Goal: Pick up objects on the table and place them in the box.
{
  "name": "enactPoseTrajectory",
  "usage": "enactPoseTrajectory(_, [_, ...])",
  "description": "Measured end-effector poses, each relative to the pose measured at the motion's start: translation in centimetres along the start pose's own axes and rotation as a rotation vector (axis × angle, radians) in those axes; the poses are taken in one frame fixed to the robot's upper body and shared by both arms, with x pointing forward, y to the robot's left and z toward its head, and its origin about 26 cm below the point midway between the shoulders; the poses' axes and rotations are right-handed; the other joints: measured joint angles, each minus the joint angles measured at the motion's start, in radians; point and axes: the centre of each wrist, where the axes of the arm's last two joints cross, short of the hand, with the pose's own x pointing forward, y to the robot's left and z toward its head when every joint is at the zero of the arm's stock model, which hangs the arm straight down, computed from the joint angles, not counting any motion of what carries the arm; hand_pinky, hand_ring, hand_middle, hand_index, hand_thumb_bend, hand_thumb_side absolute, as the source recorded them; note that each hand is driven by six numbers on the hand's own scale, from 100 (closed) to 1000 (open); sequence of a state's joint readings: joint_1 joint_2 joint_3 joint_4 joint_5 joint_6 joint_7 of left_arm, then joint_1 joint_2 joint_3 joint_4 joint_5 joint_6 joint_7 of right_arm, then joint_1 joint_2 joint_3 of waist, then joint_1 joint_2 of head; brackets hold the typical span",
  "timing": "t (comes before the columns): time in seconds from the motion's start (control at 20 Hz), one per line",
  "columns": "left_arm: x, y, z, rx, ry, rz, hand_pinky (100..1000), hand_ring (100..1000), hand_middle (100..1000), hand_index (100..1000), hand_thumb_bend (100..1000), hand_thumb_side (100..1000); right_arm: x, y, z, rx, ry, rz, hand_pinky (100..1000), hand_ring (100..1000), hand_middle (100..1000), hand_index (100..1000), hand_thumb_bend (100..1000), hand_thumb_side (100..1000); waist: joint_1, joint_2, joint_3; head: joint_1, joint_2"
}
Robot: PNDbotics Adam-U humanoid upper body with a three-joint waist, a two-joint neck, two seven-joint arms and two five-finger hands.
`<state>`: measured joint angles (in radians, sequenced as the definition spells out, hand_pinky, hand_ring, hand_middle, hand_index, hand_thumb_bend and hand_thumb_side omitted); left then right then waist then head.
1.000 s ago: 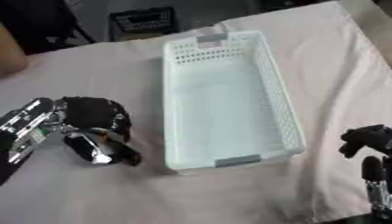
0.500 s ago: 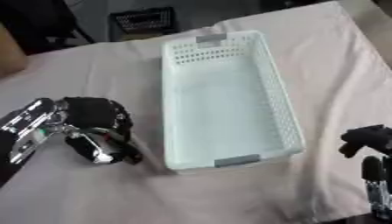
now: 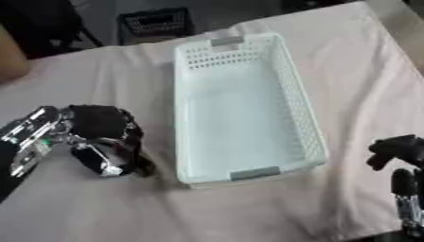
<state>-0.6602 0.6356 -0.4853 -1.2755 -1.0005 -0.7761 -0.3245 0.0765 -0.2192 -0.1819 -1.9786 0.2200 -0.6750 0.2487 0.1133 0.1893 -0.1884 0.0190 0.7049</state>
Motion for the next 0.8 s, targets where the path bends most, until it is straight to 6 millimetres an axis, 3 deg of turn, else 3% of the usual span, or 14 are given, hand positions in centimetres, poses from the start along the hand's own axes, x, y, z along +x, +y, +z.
enactPoseTrajectory(0.3, [-0.01,0.0,0.01,0.002,0.002,0.006,623,412,495,669,336,633,0.0,0.0,0.0,0.0,0.0,0.0,370,474,594,758,100,787,0.0,0.0,0.0,0.0,0.0])
enactPoseTrajectory(0.8, [0.08,0.01,-0.19,0.01,0.001,0.015,607,360,453,629,323,592,0.0,0.0,0.0,0.0,0.0,0.0,371,474,595,758,100,787,0.0,0.0,0.0,-0.001,0.0])
